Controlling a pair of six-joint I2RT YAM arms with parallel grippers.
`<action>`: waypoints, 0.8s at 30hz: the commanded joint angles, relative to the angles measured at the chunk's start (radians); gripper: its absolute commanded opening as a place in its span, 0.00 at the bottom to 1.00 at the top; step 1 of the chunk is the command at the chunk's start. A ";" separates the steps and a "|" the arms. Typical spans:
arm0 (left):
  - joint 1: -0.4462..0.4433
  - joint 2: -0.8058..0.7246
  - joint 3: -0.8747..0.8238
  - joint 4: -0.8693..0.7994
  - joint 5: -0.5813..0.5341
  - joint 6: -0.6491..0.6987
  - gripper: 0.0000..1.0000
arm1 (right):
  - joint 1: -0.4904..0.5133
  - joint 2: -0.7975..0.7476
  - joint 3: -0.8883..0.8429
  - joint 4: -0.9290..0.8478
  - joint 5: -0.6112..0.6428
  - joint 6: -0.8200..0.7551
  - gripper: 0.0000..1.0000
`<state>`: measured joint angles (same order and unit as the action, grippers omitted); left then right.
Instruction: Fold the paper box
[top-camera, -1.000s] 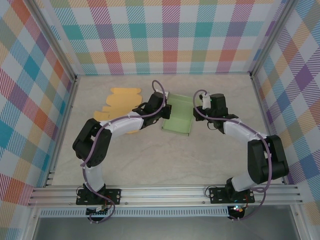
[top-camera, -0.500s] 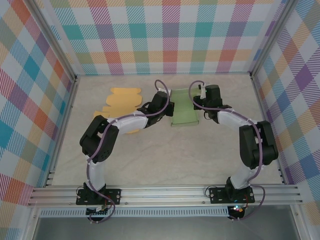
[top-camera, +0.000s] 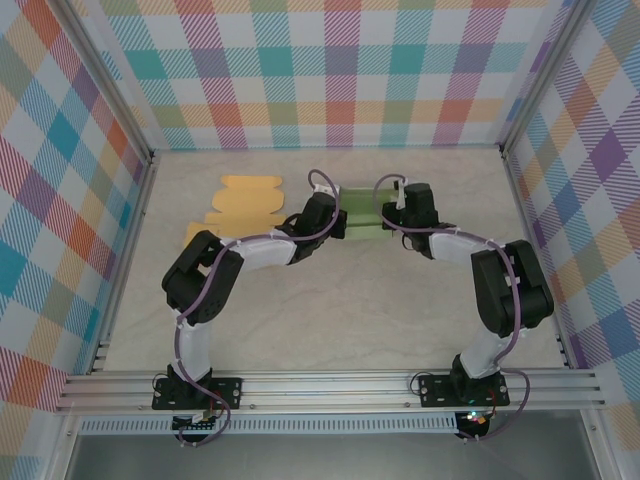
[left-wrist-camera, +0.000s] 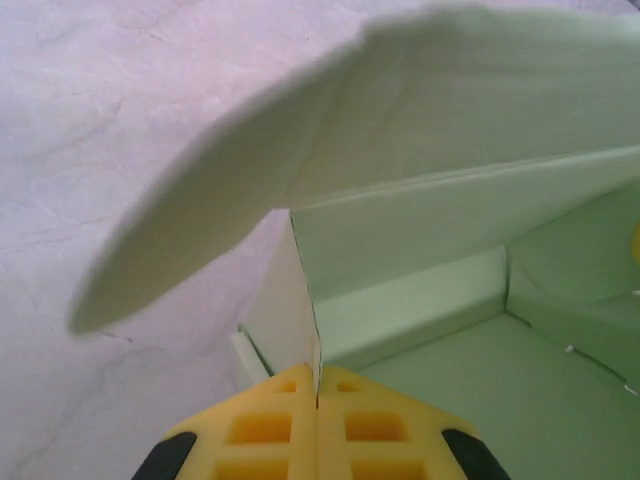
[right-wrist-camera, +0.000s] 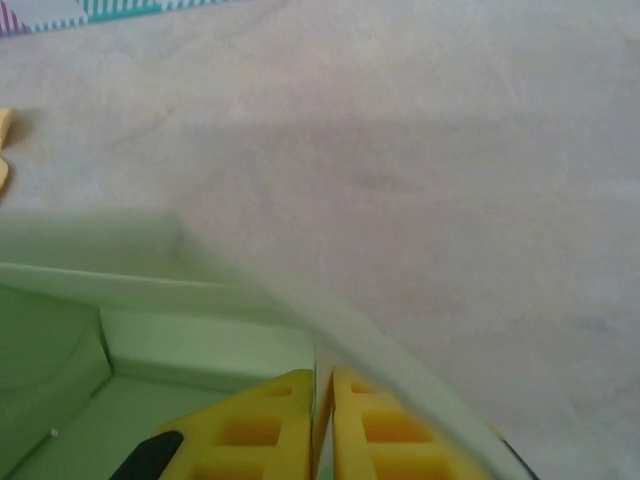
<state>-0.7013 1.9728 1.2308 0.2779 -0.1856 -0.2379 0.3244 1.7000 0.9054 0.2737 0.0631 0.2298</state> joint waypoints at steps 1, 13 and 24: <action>-0.036 -0.002 -0.047 0.056 0.023 0.011 0.00 | 0.052 -0.040 -0.048 0.058 -0.020 0.019 0.13; -0.048 -0.078 -0.230 0.173 0.047 0.004 0.17 | 0.084 -0.120 -0.226 0.154 0.033 0.028 0.12; -0.051 -0.163 -0.339 0.243 0.054 0.008 0.43 | 0.095 -0.119 -0.296 0.231 0.062 0.034 0.13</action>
<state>-0.7433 1.8645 0.9104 0.4778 -0.1413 -0.2363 0.4103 1.5997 0.6189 0.4606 0.1234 0.2516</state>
